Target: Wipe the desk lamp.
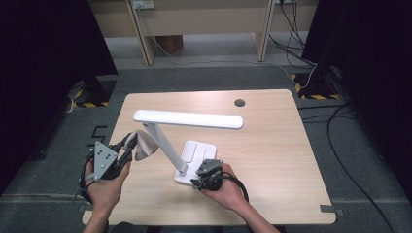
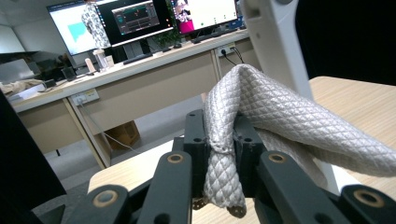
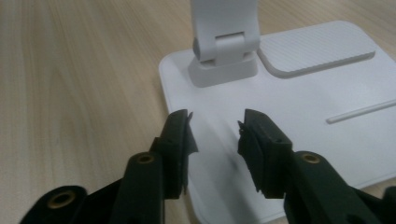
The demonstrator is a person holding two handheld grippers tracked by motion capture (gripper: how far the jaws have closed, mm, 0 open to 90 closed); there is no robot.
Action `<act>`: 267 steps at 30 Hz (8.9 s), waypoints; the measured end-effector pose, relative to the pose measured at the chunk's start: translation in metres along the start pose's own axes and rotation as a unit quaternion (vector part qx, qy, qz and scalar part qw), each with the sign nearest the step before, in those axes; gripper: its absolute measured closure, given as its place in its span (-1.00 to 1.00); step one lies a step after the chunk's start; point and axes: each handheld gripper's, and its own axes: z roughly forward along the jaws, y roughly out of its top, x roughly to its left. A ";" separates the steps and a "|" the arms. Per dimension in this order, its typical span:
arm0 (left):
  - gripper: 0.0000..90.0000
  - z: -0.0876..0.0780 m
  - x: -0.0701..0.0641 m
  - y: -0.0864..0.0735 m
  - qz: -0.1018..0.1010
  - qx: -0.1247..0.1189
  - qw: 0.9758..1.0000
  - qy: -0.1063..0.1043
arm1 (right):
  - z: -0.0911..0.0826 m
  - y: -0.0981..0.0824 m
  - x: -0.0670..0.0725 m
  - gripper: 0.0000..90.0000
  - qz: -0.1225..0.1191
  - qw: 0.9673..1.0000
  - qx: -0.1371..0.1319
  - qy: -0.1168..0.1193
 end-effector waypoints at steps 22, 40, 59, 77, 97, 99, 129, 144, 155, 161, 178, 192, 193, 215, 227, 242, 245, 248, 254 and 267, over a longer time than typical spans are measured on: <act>0.76 0.014 -0.012 0.007 -0.014 -0.020 0.999 -0.030 | -0.007 -0.007 -0.009 0.26 -0.014 1.000 0.023 -0.005; 0.76 -0.002 -0.027 0.017 -0.015 -0.059 0.998 -0.027 | -0.018 -0.014 -0.035 0.32 0.026 0.999 0.018 -0.019; 0.76 0.002 -0.026 0.028 -0.025 -0.075 0.997 -0.019 | -0.003 -0.010 -0.046 0.85 0.048 0.998 -0.013 -0.027; 0.76 0.006 -0.040 0.016 -0.005 -0.062 0.998 -0.005 | -0.003 -0.013 -0.046 1.00 0.056 0.998 -0.025 -0.022; 0.77 0.012 -0.049 -0.002 -0.024 -0.041 0.999 -0.014 | -0.003 -0.014 -0.046 1.00 0.056 0.998 -0.027 -0.021; 0.77 0.013 -0.050 -0.004 -0.027 -0.039 0.999 -0.016 | -0.003 -0.014 -0.046 1.00 0.056 0.998 -0.027 -0.021; 0.77 0.024 -0.063 -0.036 -0.060 0.007 0.998 -0.037 | -0.003 -0.015 -0.045 1.00 0.057 0.998 -0.029 -0.022; 0.77 0.034 -0.071 -0.056 -0.076 0.037 0.995 -0.051 | -0.003 -0.015 -0.045 1.00 0.059 0.998 -0.030 -0.022; 0.77 0.043 -0.078 -0.074 -0.084 0.067 0.992 -0.062 | -0.003 -0.015 -0.046 1.00 0.054 0.998 -0.032 -0.023; 0.77 0.046 -0.080 -0.080 -0.084 0.079 0.991 -0.067 | -0.003 -0.015 -0.045 1.00 0.054 0.998 -0.031 -0.023; 0.77 0.057 -0.087 -0.096 -0.074 0.120 0.986 -0.085 | -0.003 -0.015 -0.046 1.00 0.052 0.998 -0.032 -0.023; 0.77 0.064 -0.092 -0.106 -0.061 0.152 0.981 -0.101 | -0.003 -0.015 -0.046 1.00 0.052 0.998 -0.032 -0.023; 0.77 0.064 -0.092 -0.106 -0.058 0.155 0.981 -0.103 | -0.003 -0.015 -0.046 1.00 0.050 0.998 -0.033 -0.024; 0.77 0.046 -0.097 -0.103 -0.029 0.192 0.971 -0.137 | -0.006 -0.013 -0.045 0.61 0.059 0.998 -0.020 -0.026; 0.77 0.020 -0.108 -0.078 0.016 0.160 0.975 -0.152 | -0.043 0.011 -0.024 0.16 0.052 0.993 -0.093 0.041; 0.76 0.023 -0.119 -0.062 0.036 0.136 0.976 -0.167 | -0.042 0.018 -0.011 -0.01 0.007 0.992 -0.081 0.100; 0.76 0.022 -0.120 -0.060 0.039 0.130 0.976 -0.170 | -0.041 0.019 -0.011 -0.02 0.002 0.992 -0.077 0.103; 0.76 0.022 -0.121 -0.058 0.040 0.128 0.976 -0.172 | -0.041 0.019 -0.011 -0.02 0.006 0.992 -0.072 0.104; 0.76 0.023 -0.121 -0.056 0.042 0.122 0.976 -0.175 | -0.041 0.017 -0.013 0.10 -0.002 0.992 -0.072 0.102; 0.70 0.022 -0.122 -0.055 0.039 0.113 0.977 -0.174 | -0.046 0.018 -0.013 0.75 -0.037 0.994 -0.069 0.079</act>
